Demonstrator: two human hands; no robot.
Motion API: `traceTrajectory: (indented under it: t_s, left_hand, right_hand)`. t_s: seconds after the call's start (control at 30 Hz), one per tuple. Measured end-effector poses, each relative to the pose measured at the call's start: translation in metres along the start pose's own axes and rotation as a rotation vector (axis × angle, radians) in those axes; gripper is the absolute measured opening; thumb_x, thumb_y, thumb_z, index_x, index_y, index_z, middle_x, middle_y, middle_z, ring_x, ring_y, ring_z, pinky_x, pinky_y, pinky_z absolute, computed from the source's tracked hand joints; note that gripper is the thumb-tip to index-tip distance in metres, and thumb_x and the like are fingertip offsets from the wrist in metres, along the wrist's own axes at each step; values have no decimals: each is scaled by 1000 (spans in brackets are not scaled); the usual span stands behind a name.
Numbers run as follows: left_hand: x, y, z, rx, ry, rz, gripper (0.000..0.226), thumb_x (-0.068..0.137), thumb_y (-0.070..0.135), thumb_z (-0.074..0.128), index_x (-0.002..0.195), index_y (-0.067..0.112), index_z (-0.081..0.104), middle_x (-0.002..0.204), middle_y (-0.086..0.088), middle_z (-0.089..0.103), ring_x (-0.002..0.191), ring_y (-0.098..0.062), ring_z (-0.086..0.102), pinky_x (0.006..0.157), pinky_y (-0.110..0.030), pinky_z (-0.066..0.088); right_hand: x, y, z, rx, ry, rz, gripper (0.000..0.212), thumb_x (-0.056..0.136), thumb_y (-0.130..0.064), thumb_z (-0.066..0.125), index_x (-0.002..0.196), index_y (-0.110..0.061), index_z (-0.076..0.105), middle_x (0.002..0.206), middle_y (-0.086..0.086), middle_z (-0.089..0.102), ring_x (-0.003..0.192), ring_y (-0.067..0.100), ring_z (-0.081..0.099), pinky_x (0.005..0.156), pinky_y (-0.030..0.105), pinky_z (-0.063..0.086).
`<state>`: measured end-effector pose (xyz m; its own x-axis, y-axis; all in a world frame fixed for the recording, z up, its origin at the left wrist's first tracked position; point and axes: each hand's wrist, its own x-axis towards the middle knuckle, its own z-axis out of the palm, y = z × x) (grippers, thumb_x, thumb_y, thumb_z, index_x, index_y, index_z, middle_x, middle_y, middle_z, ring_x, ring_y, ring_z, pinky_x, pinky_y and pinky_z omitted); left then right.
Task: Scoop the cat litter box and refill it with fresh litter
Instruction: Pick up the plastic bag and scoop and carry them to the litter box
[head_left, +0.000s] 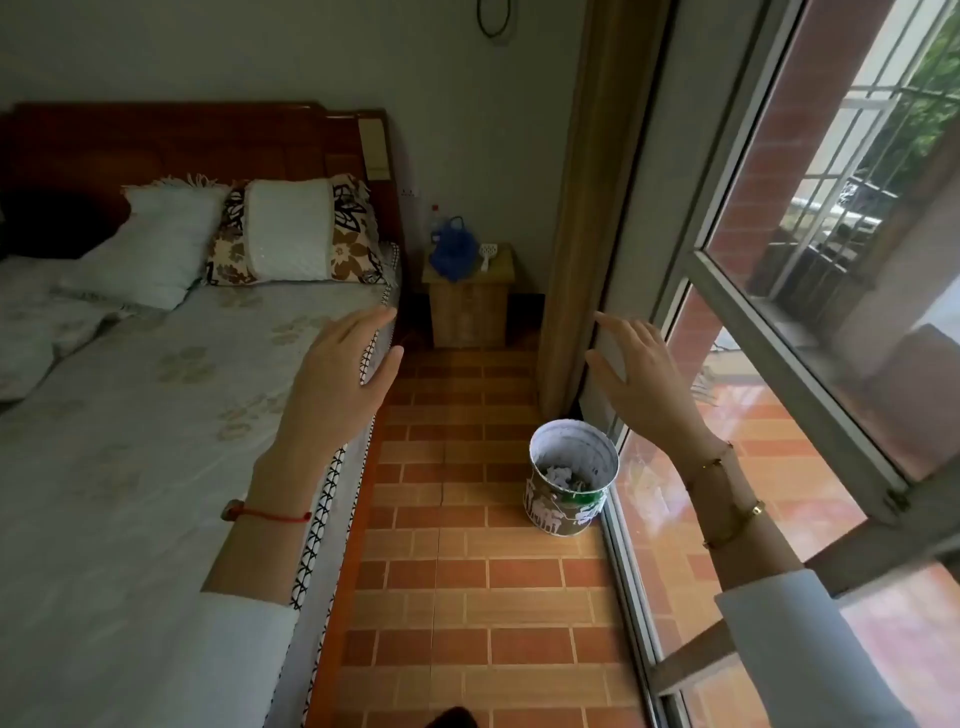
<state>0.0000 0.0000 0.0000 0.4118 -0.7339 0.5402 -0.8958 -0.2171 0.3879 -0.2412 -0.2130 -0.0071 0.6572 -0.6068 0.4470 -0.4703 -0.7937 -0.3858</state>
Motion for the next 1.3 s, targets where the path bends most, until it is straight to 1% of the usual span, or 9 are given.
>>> traceTrajectory:
  t_s: [0.1,0.27,0.4,0.47,0.83,0.93,1.1,1.2,1.3]
  left_hand:
    - [9,-6,7,11,6,-12,44,97,34,49,137,16,47,138,-2,51,128,-16,45,105,-27,33]
    - [33,-30,32,5,-10,-39,44,97,34,50,137,16,47,137,-3,52,127,-17,46,107,-35,39]
    - [65,-61,62,28,-29,-55,44,96,34,49,136,15,48,138,-3,52,128,-16,46,107,-26,33]
    - [86,-79,77,11,-36,-57,44,96,32,49,135,13,49,136,-4,54,127,-16,48,107,-26,34]
    - [276,-193,144,-13,-72,-68,45,96,29,50,138,13,47,138,-5,52,127,-15,46,108,-29,37]
    - [325,-219,166,-16,-90,-55,45,96,31,49,138,15,47,139,-1,52,129,-12,45,108,-22,32]
    - [397,-255,208,-38,-95,-62,44,96,32,49,137,16,48,138,-1,52,128,-14,46,108,-31,38]
    - [438,-275,239,-46,-107,-79,43,96,31,50,137,18,48,138,-1,52,127,-13,46,107,-26,36]
    - [482,-299,276,-45,-132,-83,44,96,31,51,137,18,48,138,-1,51,127,-13,45,106,-22,33]
  right_hand:
    - [14,6,8,11,8,10,45,97,-27,50,139,-12,43,136,9,51,131,25,39,107,37,34]
    - [46,19,38,28,-47,33,46,97,-27,50,140,-14,42,138,8,49,133,24,35,108,35,31]
    - [87,36,75,24,-82,61,47,97,-28,50,141,-14,41,139,8,48,135,24,34,109,36,30]
    - [112,45,95,20,-100,65,48,97,-29,49,141,-14,41,140,8,47,135,24,34,110,37,30]
    - [307,82,182,106,-120,115,48,97,-30,49,142,-18,39,143,3,44,138,18,30,114,38,29]
    - [356,94,202,112,-107,139,48,97,-31,49,142,-20,38,143,1,43,138,16,30,113,37,31]
    - [429,126,239,119,-130,167,49,97,-33,47,143,-21,37,145,1,42,139,17,29,114,38,30]
    - [470,151,266,108,-148,175,49,97,-34,46,143,-21,37,145,1,42,139,17,29,115,41,29]
    - [515,179,294,102,-158,176,49,97,-33,47,143,-21,37,145,1,43,139,15,30,116,36,27]
